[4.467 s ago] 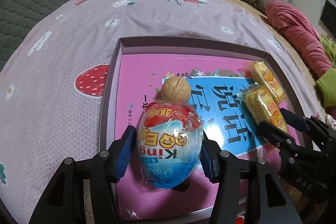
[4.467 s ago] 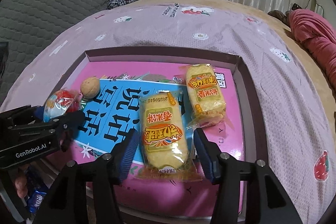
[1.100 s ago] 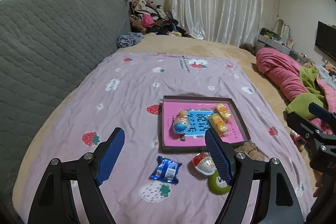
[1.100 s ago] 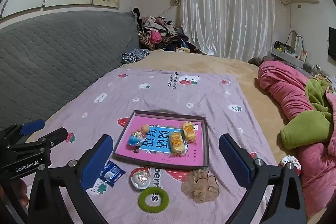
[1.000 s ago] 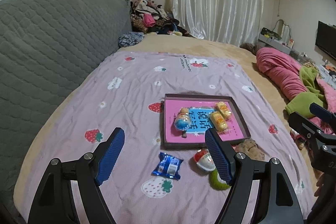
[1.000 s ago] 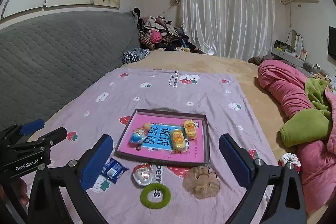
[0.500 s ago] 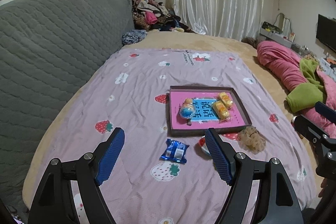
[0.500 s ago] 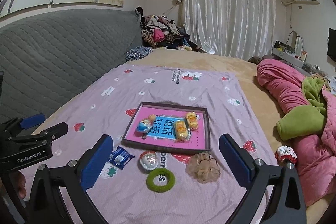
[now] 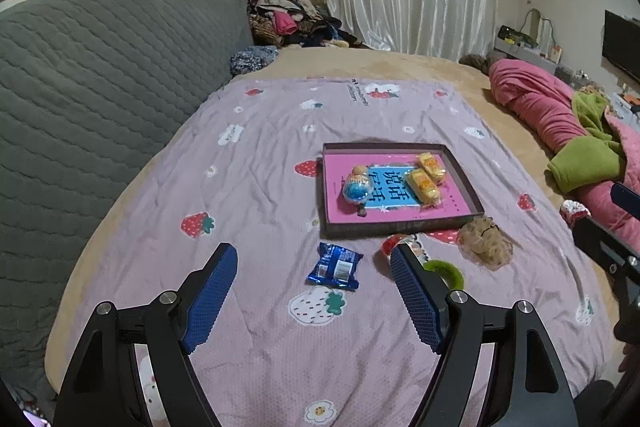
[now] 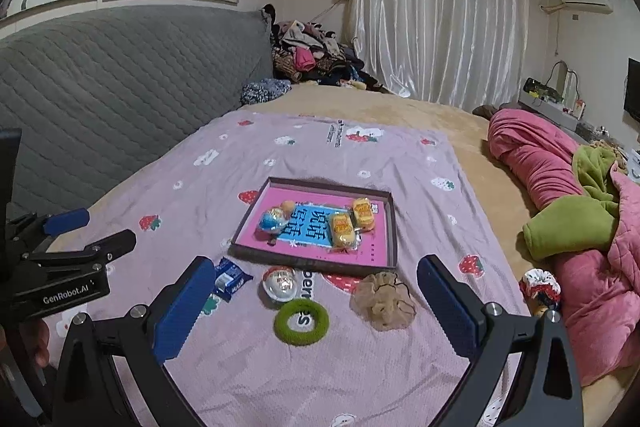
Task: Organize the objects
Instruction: 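Withdraw both open tools from the tray toward the remaining items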
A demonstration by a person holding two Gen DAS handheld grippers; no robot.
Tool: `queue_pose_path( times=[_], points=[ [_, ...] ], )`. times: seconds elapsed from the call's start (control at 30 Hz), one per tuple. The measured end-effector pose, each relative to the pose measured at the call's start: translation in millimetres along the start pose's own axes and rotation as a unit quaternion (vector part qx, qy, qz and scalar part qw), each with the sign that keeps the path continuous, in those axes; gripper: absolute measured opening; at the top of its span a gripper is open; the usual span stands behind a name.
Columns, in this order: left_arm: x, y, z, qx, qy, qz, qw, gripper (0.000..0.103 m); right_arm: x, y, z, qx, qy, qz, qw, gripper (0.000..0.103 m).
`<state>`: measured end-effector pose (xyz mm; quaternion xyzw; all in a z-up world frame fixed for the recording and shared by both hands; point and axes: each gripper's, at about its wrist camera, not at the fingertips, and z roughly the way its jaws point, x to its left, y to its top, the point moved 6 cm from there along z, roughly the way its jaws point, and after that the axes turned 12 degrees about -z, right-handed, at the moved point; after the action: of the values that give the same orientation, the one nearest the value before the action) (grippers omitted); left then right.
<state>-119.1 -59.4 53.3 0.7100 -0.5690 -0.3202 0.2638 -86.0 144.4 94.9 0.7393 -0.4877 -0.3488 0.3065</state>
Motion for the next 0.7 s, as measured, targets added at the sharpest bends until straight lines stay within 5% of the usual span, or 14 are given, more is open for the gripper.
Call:
queue_pose_path(
  times=[0.7],
  points=[
    [-7, -35, 42, 0.040, 0.007, 0.010, 0.9991, 0.080, 5, -36, 40, 0.045, 0.016, 0.000, 0.999, 0.102]
  ],
)
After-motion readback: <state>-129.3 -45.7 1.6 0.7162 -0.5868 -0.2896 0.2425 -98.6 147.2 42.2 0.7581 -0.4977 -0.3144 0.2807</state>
